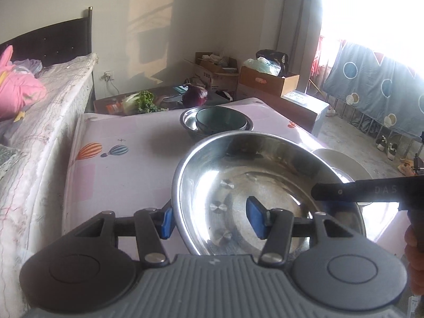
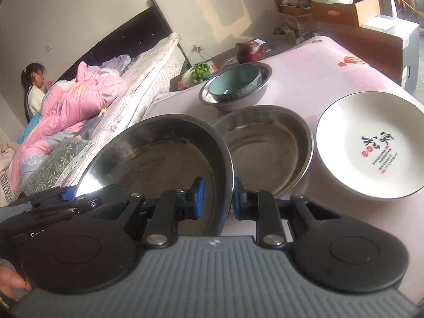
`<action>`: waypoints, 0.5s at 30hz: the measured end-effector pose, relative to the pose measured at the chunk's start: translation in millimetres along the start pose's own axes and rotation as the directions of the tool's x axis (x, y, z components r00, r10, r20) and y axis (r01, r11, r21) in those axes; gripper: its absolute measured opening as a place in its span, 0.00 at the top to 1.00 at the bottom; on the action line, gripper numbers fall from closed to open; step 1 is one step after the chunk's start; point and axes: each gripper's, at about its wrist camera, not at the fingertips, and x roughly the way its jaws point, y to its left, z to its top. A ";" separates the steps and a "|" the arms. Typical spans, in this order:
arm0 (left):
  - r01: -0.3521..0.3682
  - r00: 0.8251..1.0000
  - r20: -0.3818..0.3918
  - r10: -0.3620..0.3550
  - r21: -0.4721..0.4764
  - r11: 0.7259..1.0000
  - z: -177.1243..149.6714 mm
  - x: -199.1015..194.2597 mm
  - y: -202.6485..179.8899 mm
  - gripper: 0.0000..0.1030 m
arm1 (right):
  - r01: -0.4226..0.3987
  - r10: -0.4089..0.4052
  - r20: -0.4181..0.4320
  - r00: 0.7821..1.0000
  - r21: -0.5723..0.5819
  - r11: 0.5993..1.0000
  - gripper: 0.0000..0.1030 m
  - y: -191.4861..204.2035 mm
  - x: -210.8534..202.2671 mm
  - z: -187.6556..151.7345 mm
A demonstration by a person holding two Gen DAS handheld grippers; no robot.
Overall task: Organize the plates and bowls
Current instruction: 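Move both held steel plates toward the nested bowls with both tools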
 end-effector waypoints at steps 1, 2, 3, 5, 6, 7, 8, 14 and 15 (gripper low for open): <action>0.006 1.000 -0.015 -0.005 0.003 1.000 3.6 7.4 -2.6 0.47 | 0.013 -0.013 0.002 1.000 0.011 1.000 0.78 -5.5 1.1 3.6; 0.013 0.999 -0.040 -0.012 0.002 1.000 7.8 17.9 -5.6 0.47 | 0.025 -0.025 0.003 1.000 0.023 0.999 0.78 -11.7 2.9 7.3; 0.019 0.998 -0.061 -0.019 -0.002 1.000 11.0 26.2 -7.4 0.47 | 0.035 -0.035 0.003 0.999 0.035 0.999 0.77 -17.4 4.6 10.0; 0.026 0.993 -0.112 -0.027 -0.011 1.000 16.2 42.9 -10.6 0.47 | 0.052 -0.052 0.000 0.999 0.056 0.997 0.76 -28.5 8.2 14.7; 0.028 0.990 -0.140 -0.030 -0.017 0.999 17.1 51.7 -11.8 0.47 | 0.059 -0.059 -0.003 0.998 0.064 0.996 0.76 -33.2 10.3 16.6; 0.028 0.986 -0.163 -0.030 -0.020 0.999 18.9 58.2 -13.1 0.47 | 0.066 -0.066 -0.006 0.998 0.071 0.995 0.76 -37.3 12.1 18.7; 0.025 0.981 -0.190 -0.028 -0.022 0.999 20.5 65.7 -13.6 0.47 | 0.073 -0.073 -0.009 0.997 0.077 0.994 0.76 -40.5 14.3 19.5; 0.010 0.967 -0.254 -0.011 -0.004 1.000 26.4 85.3 -21.0 0.47 | 0.097 -0.095 -0.016 0.995 0.103 0.990 0.75 -51.8 25.6 22.4; 0.009 0.966 -0.259 -0.009 -0.004 1.000 27.5 86.9 -21.8 0.47 | 0.100 -0.099 -0.017 0.995 0.104 0.989 0.75 -53.2 27.2 23.0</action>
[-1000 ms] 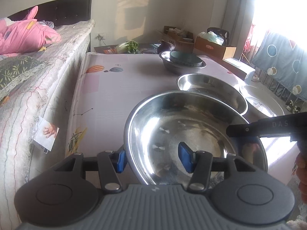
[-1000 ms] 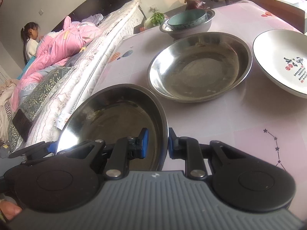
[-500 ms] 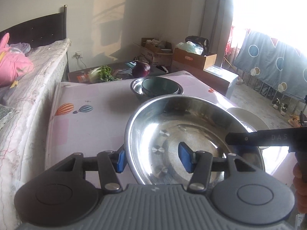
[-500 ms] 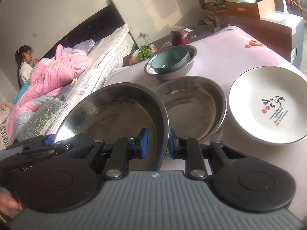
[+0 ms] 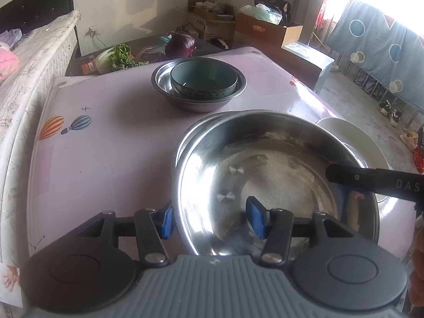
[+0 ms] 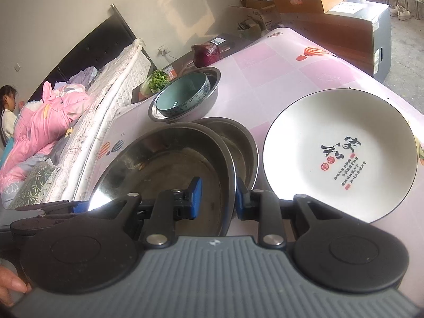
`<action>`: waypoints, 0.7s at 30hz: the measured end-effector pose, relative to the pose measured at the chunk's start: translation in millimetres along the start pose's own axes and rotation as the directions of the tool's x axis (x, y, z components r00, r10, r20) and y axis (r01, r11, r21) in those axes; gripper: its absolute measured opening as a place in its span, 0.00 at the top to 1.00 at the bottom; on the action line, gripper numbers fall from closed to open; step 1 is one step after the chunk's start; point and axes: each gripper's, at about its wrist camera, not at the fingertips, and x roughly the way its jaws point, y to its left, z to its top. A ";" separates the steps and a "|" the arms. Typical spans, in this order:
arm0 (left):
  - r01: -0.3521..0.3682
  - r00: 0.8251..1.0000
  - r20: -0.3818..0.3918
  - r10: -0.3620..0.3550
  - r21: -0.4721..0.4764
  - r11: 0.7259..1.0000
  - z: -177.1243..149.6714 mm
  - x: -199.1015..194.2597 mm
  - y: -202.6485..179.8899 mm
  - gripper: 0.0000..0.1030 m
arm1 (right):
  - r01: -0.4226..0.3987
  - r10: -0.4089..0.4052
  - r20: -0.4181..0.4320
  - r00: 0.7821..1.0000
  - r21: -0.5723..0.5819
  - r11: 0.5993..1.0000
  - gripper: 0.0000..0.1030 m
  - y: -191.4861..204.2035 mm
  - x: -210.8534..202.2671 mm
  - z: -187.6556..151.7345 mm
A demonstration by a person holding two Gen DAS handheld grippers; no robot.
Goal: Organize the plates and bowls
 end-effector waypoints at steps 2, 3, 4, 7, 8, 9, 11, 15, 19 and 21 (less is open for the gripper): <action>0.000 1.000 -0.012 0.000 -0.005 1.000 1.1 1.7 -1.3 0.47 | 0.006 -0.006 -0.006 1.000 0.002 1.000 0.75 -2.1 3.3 0.9; 0.001 1.000 -0.020 -0.001 -0.009 1.000 2.7 2.7 -1.6 0.47 | 0.009 -0.009 -0.008 1.000 0.002 1.000 0.75 -3.4 4.1 0.8; -0.002 1.000 -0.026 0.001 -0.009 1.000 3.0 3.9 -1.8 0.47 | 0.011 -0.011 -0.010 1.000 0.002 1.000 0.75 -4.2 5.4 0.9; -0.012 0.999 -0.038 0.012 -0.002 1.000 3.6 6.3 -3.6 0.47 | 0.014 -0.014 -0.020 1.000 0.007 1.000 0.75 -5.9 8.7 -0.4; -0.013 0.999 -0.041 0.013 -0.001 1.000 3.4 6.9 -4.0 0.47 | 0.016 -0.016 -0.023 1.000 0.009 1.000 0.75 -6.6 10.3 -1.0; -0.013 0.999 -0.044 0.013 -0.001 1.000 3.1 7.3 -4.0 0.47 | 0.018 -0.018 -0.027 0.999 0.011 1.000 0.75 -7.5 11.6 -1.6; -0.015 0.999 -0.049 0.015 -0.002 1.000 3.5 7.3 -5.4 0.47 | 0.020 -0.020 -0.033 0.999 0.015 1.000 0.75 -8.8 13.8 -3.2; -0.021 0.998 -0.055 0.021 -0.001 1.000 4.8 10.0 -6.2 0.47 | 0.021 -0.020 -0.042 0.999 0.020 1.000 0.75 -10.0 16.9 -5.0; -0.026 0.998 -0.062 0.026 -0.002 1.000 4.5 12.2 -6.7 0.47 | 0.022 -0.021 -0.049 0.999 0.022 1.000 0.75 -10.2 18.6 -6.2; -0.030 0.997 -0.065 0.030 -0.001 1.000 4.8 13.4 -7.9 0.47 | 0.021 -0.020 -0.048 0.999 0.020 1.000 0.75 -10.0 18.9 -5.6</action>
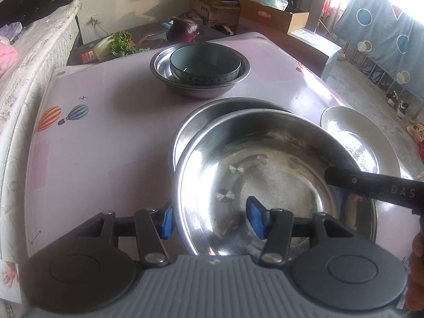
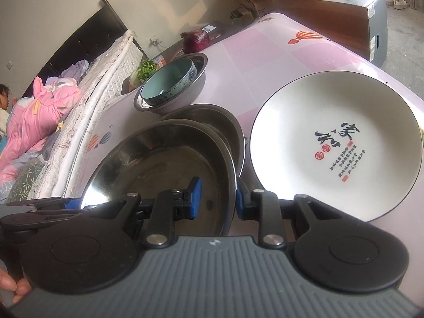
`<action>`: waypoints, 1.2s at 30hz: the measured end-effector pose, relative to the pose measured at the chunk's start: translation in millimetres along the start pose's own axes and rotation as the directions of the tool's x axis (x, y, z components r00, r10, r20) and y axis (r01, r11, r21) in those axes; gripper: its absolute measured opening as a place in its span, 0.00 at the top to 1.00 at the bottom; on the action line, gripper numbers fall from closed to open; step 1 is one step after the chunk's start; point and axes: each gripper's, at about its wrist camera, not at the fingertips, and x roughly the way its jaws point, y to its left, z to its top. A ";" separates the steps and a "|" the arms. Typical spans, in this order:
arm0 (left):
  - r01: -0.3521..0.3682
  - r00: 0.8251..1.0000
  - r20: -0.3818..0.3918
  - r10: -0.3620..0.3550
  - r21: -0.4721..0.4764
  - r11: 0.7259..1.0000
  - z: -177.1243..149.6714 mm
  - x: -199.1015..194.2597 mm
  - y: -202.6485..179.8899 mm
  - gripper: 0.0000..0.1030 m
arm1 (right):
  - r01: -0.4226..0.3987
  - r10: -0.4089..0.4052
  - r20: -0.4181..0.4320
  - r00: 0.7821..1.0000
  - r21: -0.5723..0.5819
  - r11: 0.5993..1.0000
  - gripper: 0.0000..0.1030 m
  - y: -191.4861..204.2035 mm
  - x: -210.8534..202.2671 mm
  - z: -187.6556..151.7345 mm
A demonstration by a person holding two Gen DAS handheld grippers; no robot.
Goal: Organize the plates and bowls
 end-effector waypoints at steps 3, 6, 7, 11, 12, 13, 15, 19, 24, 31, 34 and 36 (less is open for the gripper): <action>-0.004 1.000 -0.004 0.004 0.002 1.000 -0.1 1.0 -1.1 0.47 | 0.002 -0.002 0.002 1.000 -0.005 1.000 0.75 0.3 0.4 0.6; -0.010 1.000 -0.005 0.010 0.004 1.000 -0.5 1.4 -2.2 0.47 | 0.001 -0.001 0.003 1.000 -0.005 1.000 0.75 -0.1 -0.1 0.7; -0.012 1.000 -0.005 0.012 0.005 1.000 -0.6 1.5 -2.4 0.47 | 0.000 0.000 0.004 1.000 -0.005 1.000 0.75 -0.1 -0.1 0.6; -0.015 1.000 -0.010 0.015 0.001 1.000 -1.2 2.2 -1.5 0.47 | -0.001 0.001 0.005 1.000 -0.007 1.000 0.75 0.8 -0.7 0.8; -0.016 1.000 -0.009 0.016 0.001 1.000 -1.4 2.2 -1.5 0.47 | -0.001 0.001 0.006 1.000 -0.008 1.000 0.75 0.7 -1.3 1.3; -0.017 1.000 -0.007 0.017 0.003 1.000 -1.6 1.8 -1.7 0.47 | -0.001 0.001 0.006 1.000 -0.008 1.000 0.75 0.6 -1.8 1.4; -0.020 1.000 -0.004 0.020 0.006 1.000 -2.0 1.2 -2.7 0.47 | 0.000 0.000 0.006 1.000 -0.009 1.000 0.75 0.5 -1.8 1.7; -0.023 1.000 -0.003 0.023 0.007 1.000 -2.5 0.5 -3.6 0.47 | 0.001 -0.001 0.006 1.000 -0.010 1.000 0.75 0.6 -1.8 1.9; -0.022 1.000 0.000 0.022 0.007 1.000 -2.9 -0.2 -3.1 0.47 | 0.003 -0.003 0.005 1.000 -0.010 1.000 0.75 0.5 -1.9 2.1; -0.026 1.000 0.000 0.026 0.016 1.000 -3.7 0.0 -3.9 0.47 | 0.002 -0.002 0.006 1.000 -0.010 1.000 0.74 0.1 -2.2 2.2; -0.024 1.000 0.000 0.024 0.014 1.000 -3.7 0.3 -3.8 0.47 | 0.001 -0.001 0.004 1.000 -0.010 1.000 0.74 0.2 -2.7 2.3; -0.023 1.000 0.000 0.023 0.013 1.000 -4.0 0.5 -4.4 0.47 | 0.002 -0.001 0.003 1.000 -0.011 1.000 0.74 0.0 -2.8 2.2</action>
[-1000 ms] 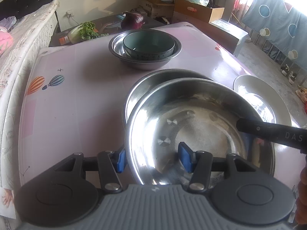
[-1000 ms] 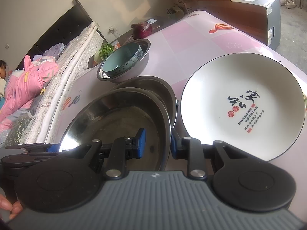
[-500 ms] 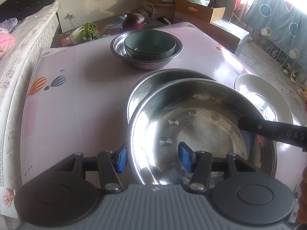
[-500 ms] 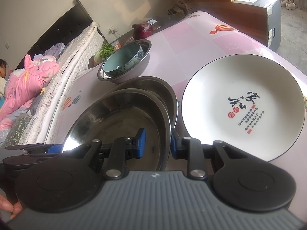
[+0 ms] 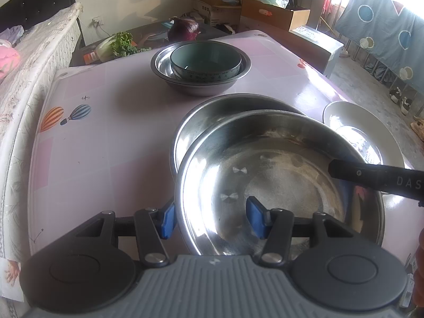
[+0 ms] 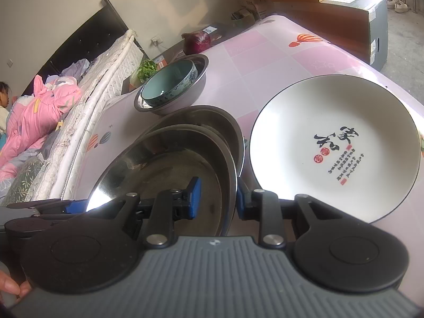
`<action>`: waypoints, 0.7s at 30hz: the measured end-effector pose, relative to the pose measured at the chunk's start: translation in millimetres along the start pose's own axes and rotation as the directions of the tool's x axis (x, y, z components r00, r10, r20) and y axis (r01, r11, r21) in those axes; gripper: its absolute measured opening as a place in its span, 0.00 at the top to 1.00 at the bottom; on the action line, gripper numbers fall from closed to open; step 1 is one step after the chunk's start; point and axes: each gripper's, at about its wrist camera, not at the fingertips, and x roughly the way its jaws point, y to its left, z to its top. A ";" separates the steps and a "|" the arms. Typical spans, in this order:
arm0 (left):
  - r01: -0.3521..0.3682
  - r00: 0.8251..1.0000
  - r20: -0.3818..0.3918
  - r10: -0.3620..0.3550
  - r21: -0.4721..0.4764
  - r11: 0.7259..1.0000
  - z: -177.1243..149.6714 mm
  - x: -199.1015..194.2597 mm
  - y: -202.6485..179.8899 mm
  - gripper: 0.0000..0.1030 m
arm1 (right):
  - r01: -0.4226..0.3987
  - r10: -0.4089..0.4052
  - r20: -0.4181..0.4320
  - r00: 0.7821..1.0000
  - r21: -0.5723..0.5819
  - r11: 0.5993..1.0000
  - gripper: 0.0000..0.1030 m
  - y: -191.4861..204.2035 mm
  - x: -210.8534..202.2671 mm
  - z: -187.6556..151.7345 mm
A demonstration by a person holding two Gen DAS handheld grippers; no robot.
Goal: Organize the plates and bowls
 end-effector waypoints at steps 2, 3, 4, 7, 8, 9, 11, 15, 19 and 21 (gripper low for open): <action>0.001 1.000 0.000 -0.001 0.001 1.000 -0.4 0.2 -0.3 0.47 | 0.000 0.000 -0.001 1.000 0.001 1.000 0.74 -0.3 -0.2 0.4; 0.001 1.000 0.000 -0.001 0.003 1.000 -0.6 0.3 -0.6 0.47 | 0.000 0.000 -0.001 1.000 0.001 1.000 0.74 -0.3 -0.2 0.4; 0.001 1.000 0.000 -0.001 0.004 1.000 -0.8 0.4 -0.8 0.47 | 0.000 0.000 -0.001 1.000 0.002 1.000 0.74 -0.4 -0.4 0.6; 0.002 1.000 -0.002 -0.002 0.004 1.000 -0.9 0.8 -0.9 0.47 | 0.002 -0.002 0.002 1.000 -0.001 1.000 0.73 -0.6 -1.2 1.2; 0.004 1.000 -0.002 -0.004 0.005 1.000 -1.1 0.7 -0.7 0.47 | 0.003 -0.003 0.004 1.000 -0.001 1.000 0.73 -0.7 -1.6 1.6; 0.004 1.000 -0.002 -0.004 0.005 1.000 -1.1 0.8 -0.9 0.47 | 0.004 -0.004 0.006 1.000 -0.001 1.000 0.73 -0.5 -2.0 1.4; 0.004 1.000 -0.002 -0.004 0.005 1.000 -1.3 0.8 -1.1 0.47 | 0.004 -0.004 0.009 1.000 -0.002 1.000 0.72 -0.4 -3.1 1.9; 0.006 1.000 -0.004 -0.006 0.002 1.000 -1.8 0.6 -1.1 0.47 | 0.004 -0.004 0.012 1.000 -0.004 1.000 0.72 -0.7 -4.8 2.2; 0.010 1.000 -0.006 -0.010 0.000 1.000 -2.8 -0.6 -1.2 0.45 | 0.002 -0.002 0.014 1.000 -0.001 1.000 0.71 -1.4 -5.1 2.7; 0.012 1.000 -0.006 -0.012 -0.002 1.000 -2.9 -1.5 -0.6 0.45 | 0.003 -0.003 0.016 1.000 0.000 1.000 0.70 -1.1 -5.7 2.5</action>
